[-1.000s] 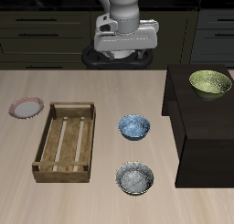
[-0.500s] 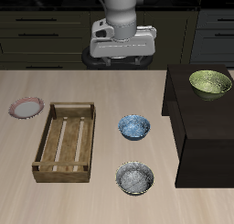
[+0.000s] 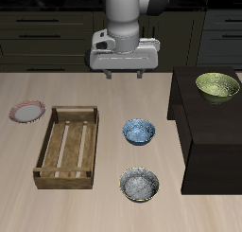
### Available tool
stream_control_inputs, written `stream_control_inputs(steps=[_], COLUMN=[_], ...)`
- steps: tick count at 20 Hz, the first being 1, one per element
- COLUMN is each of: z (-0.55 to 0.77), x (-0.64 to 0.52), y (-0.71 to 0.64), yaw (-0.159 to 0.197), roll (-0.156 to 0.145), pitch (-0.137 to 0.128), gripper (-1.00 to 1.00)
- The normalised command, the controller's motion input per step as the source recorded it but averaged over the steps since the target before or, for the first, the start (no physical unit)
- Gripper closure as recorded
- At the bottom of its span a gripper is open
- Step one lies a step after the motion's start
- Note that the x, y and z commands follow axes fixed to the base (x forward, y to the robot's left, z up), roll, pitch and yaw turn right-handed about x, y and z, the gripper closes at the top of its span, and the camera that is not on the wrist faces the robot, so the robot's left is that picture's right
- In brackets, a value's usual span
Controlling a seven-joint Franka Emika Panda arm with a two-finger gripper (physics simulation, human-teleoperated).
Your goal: Place the blue bowl and the green bowl in the wooden tray
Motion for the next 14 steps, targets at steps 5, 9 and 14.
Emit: stream_control_inputs(steps=[5, 9, 14], z=[-0.22, -0.25, -0.2], x=[0.19, 0.14, 0.07], y=[0.02, 0.08, 0.13], yaw=[0.008, 0.015, 0.007], roll=[-0.011, 0.007, 0.025], pitch=[-0.001, 0.01, 0.004], gripper=[-1.0, -1.0, -1.0])
